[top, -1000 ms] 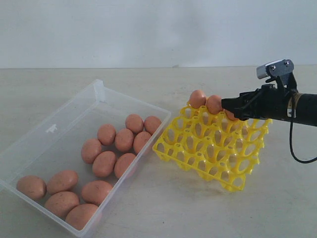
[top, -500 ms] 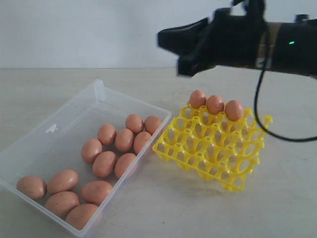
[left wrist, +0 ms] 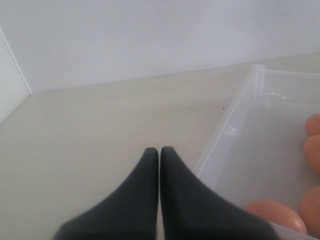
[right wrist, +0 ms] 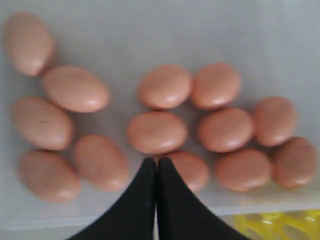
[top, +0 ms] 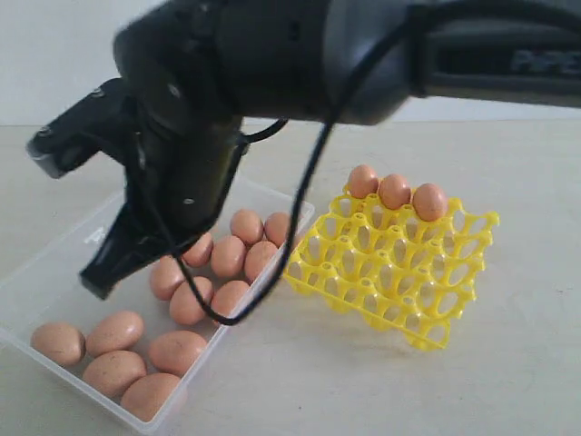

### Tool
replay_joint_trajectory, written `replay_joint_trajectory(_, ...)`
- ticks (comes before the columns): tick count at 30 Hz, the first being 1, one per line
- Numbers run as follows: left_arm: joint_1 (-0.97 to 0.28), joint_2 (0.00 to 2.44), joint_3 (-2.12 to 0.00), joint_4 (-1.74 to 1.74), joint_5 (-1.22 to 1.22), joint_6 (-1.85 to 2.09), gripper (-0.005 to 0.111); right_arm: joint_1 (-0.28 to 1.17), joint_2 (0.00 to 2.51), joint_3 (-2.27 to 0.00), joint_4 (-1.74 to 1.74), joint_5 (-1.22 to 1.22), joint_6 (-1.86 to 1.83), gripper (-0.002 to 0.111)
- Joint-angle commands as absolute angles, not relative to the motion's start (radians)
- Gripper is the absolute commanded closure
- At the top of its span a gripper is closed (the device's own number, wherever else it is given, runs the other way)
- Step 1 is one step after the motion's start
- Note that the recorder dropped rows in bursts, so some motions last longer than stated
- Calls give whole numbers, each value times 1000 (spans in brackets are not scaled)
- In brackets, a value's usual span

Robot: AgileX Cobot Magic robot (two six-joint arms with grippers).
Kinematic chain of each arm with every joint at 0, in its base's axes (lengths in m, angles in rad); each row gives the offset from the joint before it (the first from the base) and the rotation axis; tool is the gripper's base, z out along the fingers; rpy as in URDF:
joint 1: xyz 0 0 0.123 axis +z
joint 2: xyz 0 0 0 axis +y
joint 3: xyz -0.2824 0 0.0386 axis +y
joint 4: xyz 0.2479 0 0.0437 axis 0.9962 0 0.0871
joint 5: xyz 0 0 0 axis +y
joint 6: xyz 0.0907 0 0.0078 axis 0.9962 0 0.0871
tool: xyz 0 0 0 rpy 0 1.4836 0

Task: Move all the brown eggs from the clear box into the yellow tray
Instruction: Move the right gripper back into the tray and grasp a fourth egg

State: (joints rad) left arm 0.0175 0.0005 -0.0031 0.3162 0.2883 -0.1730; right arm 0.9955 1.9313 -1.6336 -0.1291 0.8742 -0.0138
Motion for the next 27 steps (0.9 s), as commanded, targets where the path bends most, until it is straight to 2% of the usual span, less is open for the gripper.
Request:
replay_joint_trajectory(1, 14, 0, 0, 314, 285, -180, 105, 986, 2059, -1903, 138, 1022, -195, 108)
replay_joint_trajectory(2, 14, 0, 0, 314, 285, -180, 105, 986, 2073, -1935, 135, 1001, -188, 107)
replay_joint_trajectory(4, 14, 0, 0, 314, 285, -180, 105, 979, 2122, -1999, 116, 957, -90, 99)
replay_joint_trajectory(6, 14, 0, 0, 314, 285, -180, 105, 945, 2172, -2037, 119, 942, 20, 76)
replay_joint_trajectory(8, 14, 0, 0, 314, 285, -180, 105, 908, 2202, -2063, 120, 952, 101, 62)
replay_joint_trajectory(10, 14, 0, 0, 314, 285, -180, 105, 875, 2225, -2064, 154, 1011, 170, 56)
replay_joint_trajectory(27, 14, 0, 0, 314, 285, -180, 105, 855, 2402, -2064, 145, 978, 325, 54)
